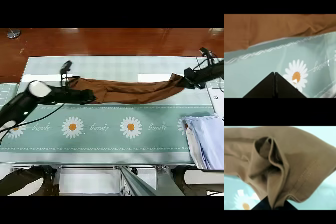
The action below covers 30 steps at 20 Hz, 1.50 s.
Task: Fold the shirts.
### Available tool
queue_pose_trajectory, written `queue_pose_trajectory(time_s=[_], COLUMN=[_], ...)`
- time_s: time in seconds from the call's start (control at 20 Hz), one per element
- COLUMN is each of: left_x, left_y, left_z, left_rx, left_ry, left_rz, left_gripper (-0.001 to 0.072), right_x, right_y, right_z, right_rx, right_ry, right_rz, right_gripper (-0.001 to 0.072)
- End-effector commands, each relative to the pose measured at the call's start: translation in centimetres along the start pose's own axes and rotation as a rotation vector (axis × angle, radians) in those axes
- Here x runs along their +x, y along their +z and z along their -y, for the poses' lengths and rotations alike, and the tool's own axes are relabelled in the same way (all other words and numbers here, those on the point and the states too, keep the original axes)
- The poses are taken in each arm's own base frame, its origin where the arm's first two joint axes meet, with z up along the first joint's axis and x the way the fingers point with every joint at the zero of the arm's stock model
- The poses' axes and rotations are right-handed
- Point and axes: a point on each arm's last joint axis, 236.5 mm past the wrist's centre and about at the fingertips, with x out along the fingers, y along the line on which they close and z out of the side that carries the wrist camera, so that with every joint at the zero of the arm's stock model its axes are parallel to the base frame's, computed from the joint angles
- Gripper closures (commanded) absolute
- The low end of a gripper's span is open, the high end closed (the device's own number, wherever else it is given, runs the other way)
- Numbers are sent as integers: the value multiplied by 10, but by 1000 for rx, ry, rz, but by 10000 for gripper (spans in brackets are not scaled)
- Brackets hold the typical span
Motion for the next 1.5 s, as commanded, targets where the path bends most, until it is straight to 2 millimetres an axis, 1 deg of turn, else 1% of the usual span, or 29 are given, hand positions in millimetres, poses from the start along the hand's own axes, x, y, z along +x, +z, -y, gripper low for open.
queue_pose_trajectory(time_s=[0.0, 0.1, 0.2, 0.3, 0.35, 0.4, 0.45, 0.5, 0.6, 0.7, 0.8, 0.85, 0.9, 0.95, 1.0, 1.05, 1.15, 1.25, 1.35, 1.4, 1.45], left_x=[50, 85, 117, 146, 161, 174, 189, 201, 221, 235, 242, 240, 236, 229, 220, 212, 189, 156, 108, 77, 46], left_y=[3, 12, 23, 30, 28, 22, 10, -8, -52, -90, -123, -137, -143, -142, -133, -118, -75, -22, 30, 53, 73], left_z=[35, 54, 75, 102, 114, 125, 135, 143, 157, 172, 187, 193, 198, 201, 201, 198, 175, 139, 103, 84, 68], left_rx=[77, 102, 103, 106, 107, 100, 87, 89, 102, 111, 130, 151, 175, 204, 218, 231, 220, 205, 204, 214, 220], left_ry=[-33, -55, -84, -118, -134, -146, -155, -161, -172, -192, -214, -222, -232, -247, -258, -267, -250, -200, -130, -79, -29], left_rz=[-43, -76, -92, -101, -110, -125, -153, -197, -301, -365, -432, -471, -498, -515, -524, -523, -511, -463, -398, -360, -315], left_gripper=[683, 683, 683, 684, 683, 683, 683, 683, 683, 683, 683, 683, 683, 682, 682, 683, 683, 683, 683, 682, 682], right_x=[-33, -42, -49, -56, -59, -60, -61, -61, -61, -60, -57, -53, -50, -47, -45, -43, -42, -46, -48, -46, -42], right_y=[-57, -83, -97, -104, -106, -108, -110, -112, -112, -111, -111, -110, -110, -108, -107, -106, -104, -100, -93, -90, -86], right_z=[-2, -10, -17, -23, -25, -26, -27, -28, -29, -35, -43, -50, -56, -63, -69, -74, -85, -100, -120, -132, -145], right_rx=[-49, -45, -37, -50, -51, -53, -55, -55, -55, -60, -86, -105, -123, -135, -141, -149, -166, -191, -226, -245, -273], right_ry=[-112, -115, -114, -116, -115, -115, -114, -111, -104, -79, -72, -67, -65, -61, -55, -50, -40, -27, -9, 2, 13], right_rz=[83, 109, 134, 152, 158, 158, 153, 145, 144, 149, 147, 146, 148, 154, 157, 161, 172, 194, 198, 186, 171], right_gripper=[682, 682, 682, 682, 682, 682, 682, 682, 682, 682, 682, 682, 682, 682, 682, 682, 682, 682, 682, 682, 682])
